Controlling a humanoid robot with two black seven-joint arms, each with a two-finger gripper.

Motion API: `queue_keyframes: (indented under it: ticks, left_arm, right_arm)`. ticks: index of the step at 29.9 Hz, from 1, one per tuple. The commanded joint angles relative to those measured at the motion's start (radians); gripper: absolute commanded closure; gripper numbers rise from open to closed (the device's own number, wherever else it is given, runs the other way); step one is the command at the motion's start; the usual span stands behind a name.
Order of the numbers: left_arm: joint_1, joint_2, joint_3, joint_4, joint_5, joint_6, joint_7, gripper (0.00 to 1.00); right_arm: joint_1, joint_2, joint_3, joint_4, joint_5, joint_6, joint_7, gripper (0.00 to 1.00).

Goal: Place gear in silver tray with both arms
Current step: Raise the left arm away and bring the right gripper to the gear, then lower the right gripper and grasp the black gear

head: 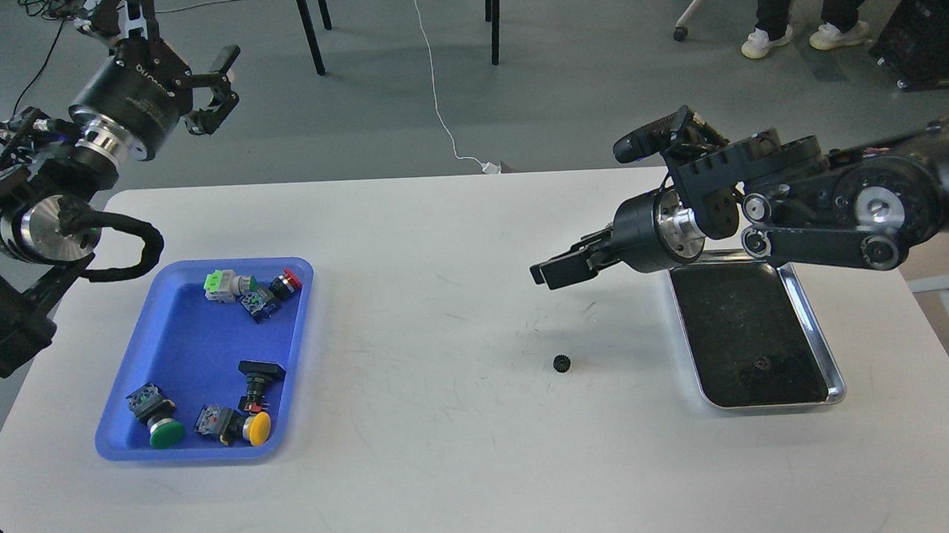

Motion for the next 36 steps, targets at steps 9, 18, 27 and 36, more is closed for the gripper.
queue_keyframes:
  ticks: [9,18,27,36]
  left_arm:
    - [0.017,0.012,-0.016,-0.002,-0.03,-0.001,-0.001,0.02]
    - [0.054,0.012,-0.016,-0.004,-0.027,-0.001,-0.001,0.02]
    - [0.066,0.014,-0.016,-0.004,-0.022,0.001,-0.003,0.02]
    - [0.066,0.061,-0.019,-0.007,-0.022,-0.004,-0.001,0.02]
  right_arm:
    - [-0.066,0.228,-0.19,-0.148,-0.131,-0.088,0.163,0.1]
    - [-0.171,0.305,-0.277,-0.26,-0.144,-0.184,0.164,0.19]
    - [-0.16,0.31,-0.28,-0.247,-0.147,-0.204,0.167,0.31]
    - [-0.117,0.282,-0.286,-0.21,-0.193,-0.198,0.167,0.32]
